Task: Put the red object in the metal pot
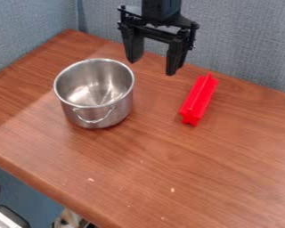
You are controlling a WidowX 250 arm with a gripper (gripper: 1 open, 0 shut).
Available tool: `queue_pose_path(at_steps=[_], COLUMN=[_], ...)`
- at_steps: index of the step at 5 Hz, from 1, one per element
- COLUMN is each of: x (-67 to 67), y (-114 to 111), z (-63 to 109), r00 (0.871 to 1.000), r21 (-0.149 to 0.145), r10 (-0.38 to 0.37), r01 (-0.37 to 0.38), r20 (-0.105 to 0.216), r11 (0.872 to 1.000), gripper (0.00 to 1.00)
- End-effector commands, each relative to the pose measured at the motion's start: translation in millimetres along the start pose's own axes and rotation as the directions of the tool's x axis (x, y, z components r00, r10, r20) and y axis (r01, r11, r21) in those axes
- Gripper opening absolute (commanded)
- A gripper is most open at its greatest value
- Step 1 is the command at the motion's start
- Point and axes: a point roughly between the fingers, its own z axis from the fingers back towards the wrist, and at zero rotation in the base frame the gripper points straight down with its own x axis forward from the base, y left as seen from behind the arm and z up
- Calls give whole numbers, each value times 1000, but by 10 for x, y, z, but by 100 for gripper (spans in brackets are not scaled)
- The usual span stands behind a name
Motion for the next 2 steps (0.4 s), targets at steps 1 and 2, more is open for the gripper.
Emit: queue_pose_path(at_steps=[1,2], x=[83,319], y=[37,-32], z=[14,-79], r00=[1000,999], r21=[0,16], r10=[-2,-24], r01=[2,24], r20=[-19,-23], r11=[1000,1000], gripper=[100,100])
